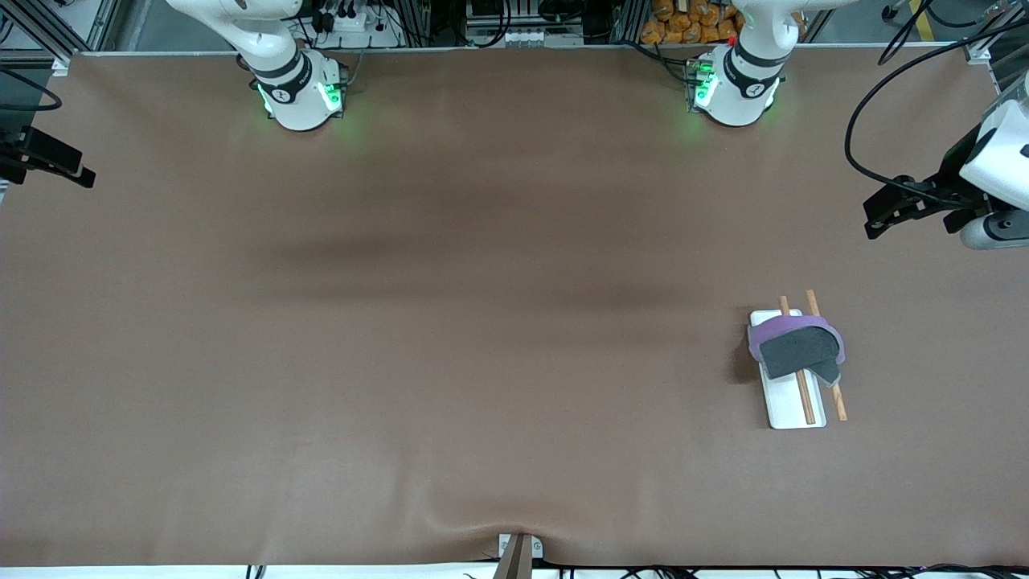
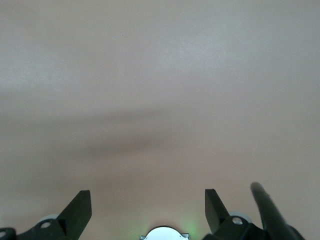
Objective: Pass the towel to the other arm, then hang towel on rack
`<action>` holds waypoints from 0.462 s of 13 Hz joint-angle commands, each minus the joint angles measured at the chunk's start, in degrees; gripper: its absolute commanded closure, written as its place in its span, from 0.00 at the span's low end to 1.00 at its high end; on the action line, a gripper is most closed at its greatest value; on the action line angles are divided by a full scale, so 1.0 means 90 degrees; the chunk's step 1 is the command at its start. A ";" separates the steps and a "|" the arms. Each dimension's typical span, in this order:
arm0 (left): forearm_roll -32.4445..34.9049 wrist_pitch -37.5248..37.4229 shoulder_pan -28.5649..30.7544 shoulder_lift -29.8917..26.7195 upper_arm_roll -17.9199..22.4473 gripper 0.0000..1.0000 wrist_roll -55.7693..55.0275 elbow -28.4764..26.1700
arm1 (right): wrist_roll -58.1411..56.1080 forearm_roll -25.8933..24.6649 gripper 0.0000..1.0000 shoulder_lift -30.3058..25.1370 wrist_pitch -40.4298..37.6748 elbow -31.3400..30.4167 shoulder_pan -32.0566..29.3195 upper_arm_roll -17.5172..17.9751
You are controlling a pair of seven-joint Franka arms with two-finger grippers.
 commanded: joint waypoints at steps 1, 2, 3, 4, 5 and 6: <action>-0.0155 -0.0023 -0.0114 -0.0565 0.0220 0.00 -0.0075 -0.0512 | 0.0119 0.0020 0.00 -0.0043 -0.0052 0.0002 0.0014 0.0033; -0.0214 -0.0013 -0.0163 -0.0644 0.0220 0.00 -0.0104 -0.0619 | 0.0119 0.0020 0.00 -0.0052 -0.0052 0.0002 0.0023 0.0033; -0.0330 -0.0023 -0.0202 -0.0674 0.0229 0.00 -0.0114 -0.0707 | 0.0119 0.0010 0.00 -0.0052 -0.0052 0.0002 0.0033 0.0033; -0.0476 -0.0023 -0.0231 -0.0751 0.0307 0.00 -0.0114 -0.0863 | 0.0119 0.0010 0.00 -0.0052 -0.0042 0.0002 0.0033 0.0033; -0.0575 -0.0023 -0.0280 -0.0839 0.0337 0.00 -0.0114 -0.0990 | 0.0119 0.0010 0.00 -0.0052 -0.0042 0.0002 0.0033 0.0033; -0.0576 -0.0100 -0.0309 -0.0898 0.0347 0.00 -0.0105 -0.1030 | 0.0119 0.0010 0.00 -0.0052 -0.0042 0.0002 0.0033 0.0033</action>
